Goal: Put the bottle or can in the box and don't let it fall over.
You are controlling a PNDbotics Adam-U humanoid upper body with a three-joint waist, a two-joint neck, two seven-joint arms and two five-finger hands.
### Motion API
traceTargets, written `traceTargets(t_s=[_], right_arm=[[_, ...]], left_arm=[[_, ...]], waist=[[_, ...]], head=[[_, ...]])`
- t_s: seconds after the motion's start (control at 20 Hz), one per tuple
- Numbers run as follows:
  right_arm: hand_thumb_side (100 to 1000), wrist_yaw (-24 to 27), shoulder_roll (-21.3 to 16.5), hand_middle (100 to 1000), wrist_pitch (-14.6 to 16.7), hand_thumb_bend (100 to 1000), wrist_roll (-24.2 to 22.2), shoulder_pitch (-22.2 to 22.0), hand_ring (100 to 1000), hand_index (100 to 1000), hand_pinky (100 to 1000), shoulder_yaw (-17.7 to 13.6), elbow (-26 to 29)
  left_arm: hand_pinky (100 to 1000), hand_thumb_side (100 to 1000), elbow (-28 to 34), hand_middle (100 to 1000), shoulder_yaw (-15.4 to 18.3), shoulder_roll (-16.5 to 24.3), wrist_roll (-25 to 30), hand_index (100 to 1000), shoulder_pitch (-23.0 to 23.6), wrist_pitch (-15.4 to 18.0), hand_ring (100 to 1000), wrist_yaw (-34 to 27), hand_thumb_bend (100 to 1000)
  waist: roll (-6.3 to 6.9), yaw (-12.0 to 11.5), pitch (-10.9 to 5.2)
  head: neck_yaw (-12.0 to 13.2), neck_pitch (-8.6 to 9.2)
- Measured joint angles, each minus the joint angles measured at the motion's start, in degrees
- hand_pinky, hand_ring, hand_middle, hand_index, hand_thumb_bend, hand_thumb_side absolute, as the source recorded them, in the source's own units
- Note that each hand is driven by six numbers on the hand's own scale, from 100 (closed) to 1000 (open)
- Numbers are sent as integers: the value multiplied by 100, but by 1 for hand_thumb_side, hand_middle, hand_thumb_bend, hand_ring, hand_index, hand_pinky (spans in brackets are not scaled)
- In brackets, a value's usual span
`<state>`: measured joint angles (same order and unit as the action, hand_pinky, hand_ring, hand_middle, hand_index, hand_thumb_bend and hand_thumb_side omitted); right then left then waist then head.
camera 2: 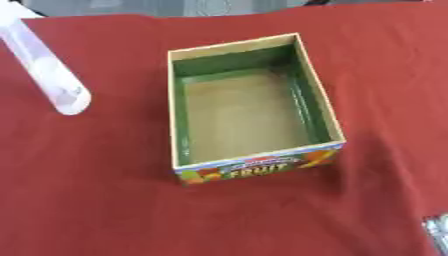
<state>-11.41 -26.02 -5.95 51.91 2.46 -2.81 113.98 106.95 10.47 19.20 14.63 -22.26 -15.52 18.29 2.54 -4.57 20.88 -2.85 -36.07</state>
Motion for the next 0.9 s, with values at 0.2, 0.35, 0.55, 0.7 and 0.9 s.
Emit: traceTargets(t_s=[0.2, 0.35, 0.55, 0.7, 0.9], right_arm=[[1000, 0, 0, 507, 7, 100, -4, -1, 501, 679, 544, 0, 0], [1000, -1, 0, 507, 6, 100, -5, -2, 501, 679, 544, 1, 0], [1000, -8, 0, 506, 5, 100, -5, -2, 500, 678, 543, 2, 0], [1000, -10, 0, 506, 5, 100, -5, -1, 500, 678, 543, 3, 0], [1000, -10, 0, 504, 5, 100, -5, -2, 498, 677, 543, 5, 0]], left_arm=[[868, 892, -164, 1000, -75, 53, -85, 901, -102, -20, 1000, -2, 158], [869, 892, -312, 1000, -121, 86, -175, 901, -198, -44, 1000, -10, 158], [880, 902, -428, 1000, -154, 131, -260, 910, -247, -33, 1000, -15, 170], [885, 907, -541, 1000, -206, 153, -270, 914, -330, -33, 1000, -10, 176], [903, 928, -696, 1000, -251, 194, -263, 932, -404, -22, 1000, 53, 207]], waist=[[0, 23, 0], [2, 31, 0], [2, 32, 0], [8, 41, 0], [12, 49, 0]], head=[[-5, -1], [-5, 1], [-6, 40], [-5, 49], [-2, 94]])
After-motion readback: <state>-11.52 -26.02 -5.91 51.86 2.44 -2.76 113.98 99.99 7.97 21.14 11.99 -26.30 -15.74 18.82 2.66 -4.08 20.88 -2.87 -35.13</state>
